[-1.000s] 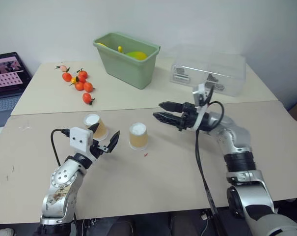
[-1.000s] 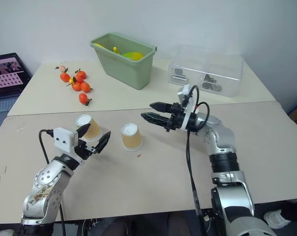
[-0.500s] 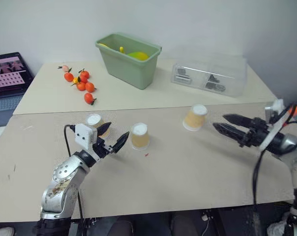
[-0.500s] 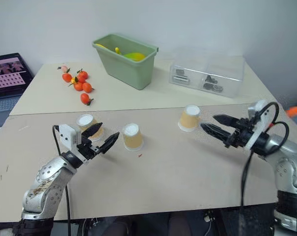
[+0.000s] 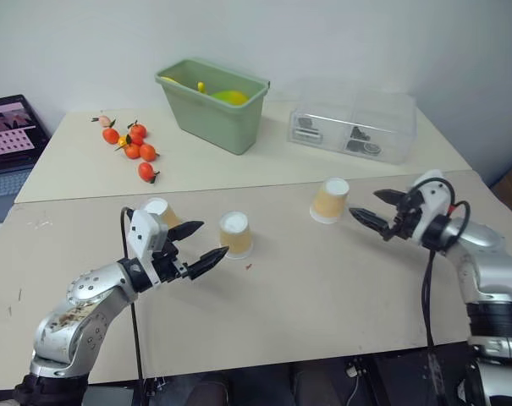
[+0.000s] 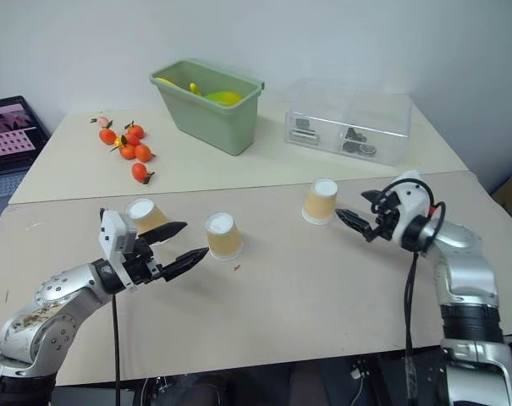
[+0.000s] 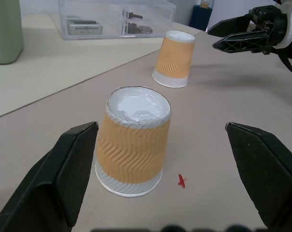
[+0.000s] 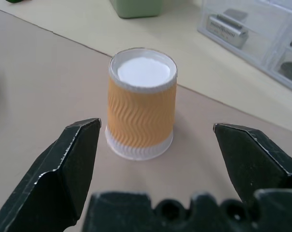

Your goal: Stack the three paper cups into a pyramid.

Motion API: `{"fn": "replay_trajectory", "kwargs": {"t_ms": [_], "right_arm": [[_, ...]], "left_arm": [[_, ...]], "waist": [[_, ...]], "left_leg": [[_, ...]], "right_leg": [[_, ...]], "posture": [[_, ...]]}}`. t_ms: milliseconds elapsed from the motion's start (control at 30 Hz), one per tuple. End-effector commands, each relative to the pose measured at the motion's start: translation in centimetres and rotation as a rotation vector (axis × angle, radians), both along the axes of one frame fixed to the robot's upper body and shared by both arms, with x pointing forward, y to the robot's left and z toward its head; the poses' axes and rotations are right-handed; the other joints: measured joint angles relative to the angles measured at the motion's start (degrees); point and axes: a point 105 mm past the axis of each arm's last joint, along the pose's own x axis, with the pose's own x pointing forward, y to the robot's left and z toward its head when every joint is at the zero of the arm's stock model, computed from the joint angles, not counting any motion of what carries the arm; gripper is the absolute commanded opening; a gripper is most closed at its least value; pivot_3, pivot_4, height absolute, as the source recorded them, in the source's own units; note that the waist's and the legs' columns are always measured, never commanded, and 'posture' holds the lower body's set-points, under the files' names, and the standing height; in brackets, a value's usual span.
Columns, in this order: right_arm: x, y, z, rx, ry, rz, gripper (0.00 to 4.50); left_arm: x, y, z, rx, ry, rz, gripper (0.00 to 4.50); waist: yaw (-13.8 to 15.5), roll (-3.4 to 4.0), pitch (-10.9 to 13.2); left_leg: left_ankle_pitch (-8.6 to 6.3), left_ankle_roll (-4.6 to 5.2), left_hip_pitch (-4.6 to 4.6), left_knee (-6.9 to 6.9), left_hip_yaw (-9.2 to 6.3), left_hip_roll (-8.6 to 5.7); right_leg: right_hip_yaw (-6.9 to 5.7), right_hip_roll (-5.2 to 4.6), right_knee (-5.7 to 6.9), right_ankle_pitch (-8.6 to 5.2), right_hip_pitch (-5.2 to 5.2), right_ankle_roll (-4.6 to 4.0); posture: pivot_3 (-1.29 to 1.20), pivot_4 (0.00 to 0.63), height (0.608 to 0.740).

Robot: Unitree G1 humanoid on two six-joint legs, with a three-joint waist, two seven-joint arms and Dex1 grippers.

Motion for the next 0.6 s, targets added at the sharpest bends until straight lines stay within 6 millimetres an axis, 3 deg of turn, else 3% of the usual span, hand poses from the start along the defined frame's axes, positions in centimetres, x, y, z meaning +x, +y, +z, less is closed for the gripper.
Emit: {"fn": "replay_trajectory", "kwargs": {"t_ms": [33, 600], "right_arm": [[0.9, 0.9, 1.5, -0.036, -0.078, 0.023, 4.43], [3.0, 3.1, 1.1, -0.004, -0.072, 0.084, 4.43]], "left_arm": [[-0.2, -0.7, 0.8, -0.01, -0.045, -0.013, 4.5], [-0.4, 0.6, 0.8, -0.03, -0.054, 0.083, 4.5]], "waist": [[-0.01, 0.0, 0.0], [-0.17, 0.01, -0.01]], "left_leg": [[0.0, 0.0, -0.01, -0.01, 0.0, 0.0], [0.0, 0.0, 0.0, -0.02, 0.0, 0.01]], "right_leg": [[0.0, 0.0, -0.01, 0.0, -0.02, 0.0], [0.0, 0.0, 0.01, 0.02, -0.04, -0.02]], "posture": [[0.0, 0.15, 0.738], [0.0, 0.15, 0.738]]}}
